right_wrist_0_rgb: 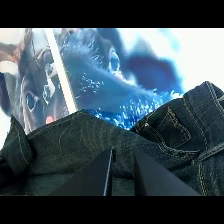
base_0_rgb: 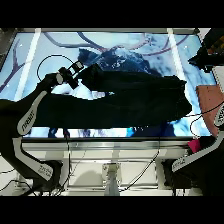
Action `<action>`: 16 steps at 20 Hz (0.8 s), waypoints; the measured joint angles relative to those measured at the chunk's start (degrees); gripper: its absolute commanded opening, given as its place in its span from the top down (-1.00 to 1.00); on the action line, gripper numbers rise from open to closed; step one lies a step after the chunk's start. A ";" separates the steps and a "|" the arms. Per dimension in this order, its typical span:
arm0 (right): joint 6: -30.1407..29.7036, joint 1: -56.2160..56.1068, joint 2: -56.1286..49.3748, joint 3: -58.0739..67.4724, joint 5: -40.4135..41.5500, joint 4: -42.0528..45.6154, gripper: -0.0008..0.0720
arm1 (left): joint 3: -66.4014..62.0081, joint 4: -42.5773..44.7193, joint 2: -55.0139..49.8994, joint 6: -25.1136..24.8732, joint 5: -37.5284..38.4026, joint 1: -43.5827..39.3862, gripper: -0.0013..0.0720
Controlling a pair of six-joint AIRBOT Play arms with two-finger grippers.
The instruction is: Fold the clothes and pants, and hang the long-sleeved shirts on hangers.
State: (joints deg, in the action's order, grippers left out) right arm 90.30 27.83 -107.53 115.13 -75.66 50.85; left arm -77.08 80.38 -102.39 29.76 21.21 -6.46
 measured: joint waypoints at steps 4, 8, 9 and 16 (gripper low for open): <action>-0.02 0.00 0.00 0.00 -0.17 0.00 0.58 | 0.00 1.55 -0.22 -1.11 -2.91 -0.76 0.93; -0.02 0.00 0.00 0.00 -0.79 0.17 0.62 | -0.22 4.02 4.81 -1.73 -7.13 2.14 0.93; -0.02 0.00 0.00 0.00 -0.94 0.17 0.62 | -0.55 4.37 6.38 -1.75 -7.96 3.65 0.93; 0.04 -0.50 0.00 0.00 -1.70 0.20 0.62 | -5.42 3.74 14.05 -1.90 -10.91 15.43 0.93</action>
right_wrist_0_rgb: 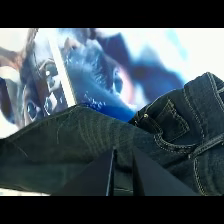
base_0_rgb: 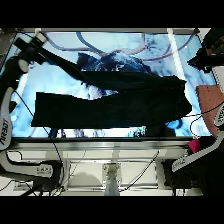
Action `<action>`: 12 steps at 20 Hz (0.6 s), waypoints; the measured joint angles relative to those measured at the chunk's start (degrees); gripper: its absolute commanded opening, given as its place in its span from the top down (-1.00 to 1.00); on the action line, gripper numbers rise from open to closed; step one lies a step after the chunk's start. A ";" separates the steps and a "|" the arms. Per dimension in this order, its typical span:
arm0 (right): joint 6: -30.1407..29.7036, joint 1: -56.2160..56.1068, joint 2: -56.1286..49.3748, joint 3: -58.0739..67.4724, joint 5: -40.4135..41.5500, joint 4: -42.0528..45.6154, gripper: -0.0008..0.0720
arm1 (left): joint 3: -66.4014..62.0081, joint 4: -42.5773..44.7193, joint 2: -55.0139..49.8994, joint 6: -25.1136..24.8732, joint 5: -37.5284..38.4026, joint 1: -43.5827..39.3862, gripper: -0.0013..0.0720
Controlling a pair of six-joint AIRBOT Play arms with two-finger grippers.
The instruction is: Fold the clothes and pants, and hang the long-sleeved shirts on hangers.
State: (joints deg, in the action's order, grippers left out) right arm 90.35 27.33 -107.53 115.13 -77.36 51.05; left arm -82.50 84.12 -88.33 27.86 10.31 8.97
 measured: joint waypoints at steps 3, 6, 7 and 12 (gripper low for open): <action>0.13 -0.59 0.00 0.00 -0.17 -0.15 0.62 | -0.70 -0.72 0.50 0.17 10.47 3.13 0.93; 1.55 -0.83 0.00 0.00 -0.61 -0.04 0.62 | -0.79 1.49 -0.44 0.26 25.83 5.20 0.94; 2.08 -0.83 0.00 0.00 -0.83 0.13 0.62 | -0.28 2.43 -0.74 0.35 30.18 5.75 0.94; 5.18 -0.87 0.00 0.00 -1.16 4.61 0.30 | 5.75 7.26 -1.86 0.46 44.04 6.97 0.85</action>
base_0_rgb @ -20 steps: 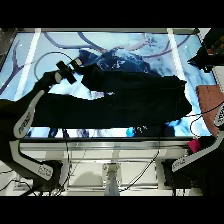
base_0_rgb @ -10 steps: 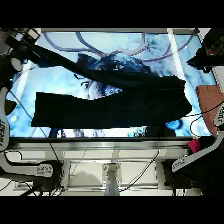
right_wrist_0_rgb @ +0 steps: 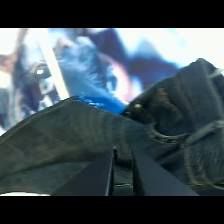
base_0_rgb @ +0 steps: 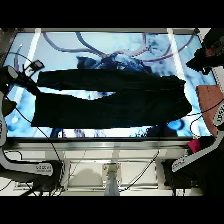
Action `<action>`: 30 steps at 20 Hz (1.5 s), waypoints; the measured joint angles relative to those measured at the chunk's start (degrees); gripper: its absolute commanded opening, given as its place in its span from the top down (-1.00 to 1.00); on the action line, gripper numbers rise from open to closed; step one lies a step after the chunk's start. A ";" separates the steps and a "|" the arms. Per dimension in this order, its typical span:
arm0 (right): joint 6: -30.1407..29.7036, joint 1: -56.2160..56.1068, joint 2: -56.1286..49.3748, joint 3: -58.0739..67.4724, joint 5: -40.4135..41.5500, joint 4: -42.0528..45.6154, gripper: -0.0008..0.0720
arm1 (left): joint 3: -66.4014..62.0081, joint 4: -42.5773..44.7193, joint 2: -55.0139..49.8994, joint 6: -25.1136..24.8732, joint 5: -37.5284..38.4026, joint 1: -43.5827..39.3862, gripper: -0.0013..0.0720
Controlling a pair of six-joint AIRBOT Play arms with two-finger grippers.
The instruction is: Fold the clothes and pants, and hang the long-sleeved shirts on hangers.
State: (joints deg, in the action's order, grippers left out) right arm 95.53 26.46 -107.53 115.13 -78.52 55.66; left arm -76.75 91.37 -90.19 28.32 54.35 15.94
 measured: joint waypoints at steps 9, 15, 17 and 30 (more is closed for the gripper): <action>1.38 0.00 0.00 0.09 2.51 7.04 0.24 | 2.27 2.29 0.24 25.86 -2.47 -1.53 -0.11; 1.22 0.00 0.00 0.09 4.15 7.93 0.92 | 0.98 2.43 7.37 37.38 -8.02 -5.01 0.93; -0.26 0.00 0.00 0.11 3.78 8.28 0.93 | 0.92 0.83 9.35 41.33 -8.02 -5.77 0.94; -16.37 8.79 19.04 -33.97 2.34 0.59 0.93 | 29.68 -30.71 28.30 42.45 0.04 10.78 0.94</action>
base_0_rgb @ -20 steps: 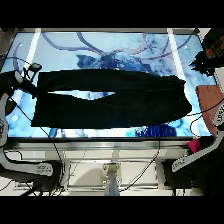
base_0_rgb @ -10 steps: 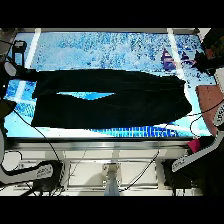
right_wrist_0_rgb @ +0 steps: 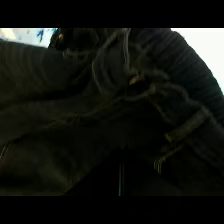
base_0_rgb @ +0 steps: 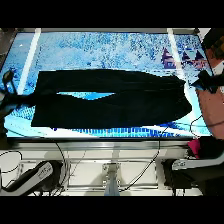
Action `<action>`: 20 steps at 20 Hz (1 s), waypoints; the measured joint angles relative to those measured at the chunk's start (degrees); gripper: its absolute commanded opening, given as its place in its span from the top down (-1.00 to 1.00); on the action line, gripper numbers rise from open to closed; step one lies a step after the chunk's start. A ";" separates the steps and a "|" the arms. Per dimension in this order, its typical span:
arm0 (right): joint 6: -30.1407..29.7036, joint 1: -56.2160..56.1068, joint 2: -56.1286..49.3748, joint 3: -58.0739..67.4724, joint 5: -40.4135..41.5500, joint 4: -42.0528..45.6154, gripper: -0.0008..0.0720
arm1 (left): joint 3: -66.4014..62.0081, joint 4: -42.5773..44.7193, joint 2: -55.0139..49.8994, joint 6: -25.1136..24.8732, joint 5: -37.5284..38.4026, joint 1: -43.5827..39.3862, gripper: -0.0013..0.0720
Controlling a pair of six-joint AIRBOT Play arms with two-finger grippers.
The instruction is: Fold the clothes and pants, and hang the long-sleeved shirts on hangers.
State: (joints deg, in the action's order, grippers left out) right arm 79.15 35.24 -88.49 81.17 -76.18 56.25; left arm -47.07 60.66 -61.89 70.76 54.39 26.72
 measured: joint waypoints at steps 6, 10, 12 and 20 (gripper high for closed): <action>-9.29 6.32 17.73 -32.65 8.13 -12.09 0.93 | 14.88 -13.14 10.12 -3.30 4.79 15.30 0.94; -12.59 9.42 24.44 -45.94 15.30 -16.87 0.62 | 21.40 -18.12 12.09 -4.59 6.32 22.95 0.83; -13.20 9.73 25.70 -48.83 19.43 -17.97 -0.45 | 23.26 -19.26 12.44 -4.98 5.11 25.20 -0.28; -11.28 9.09 26.93 -48.96 24.11 -23.04 -0.74 | 25.22 -20.41 10.49 1.66 0.04 27.45 -0.35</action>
State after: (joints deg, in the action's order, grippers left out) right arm 67.88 44.34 -61.56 32.21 -52.07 33.21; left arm -21.85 40.25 -51.40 72.42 54.43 54.17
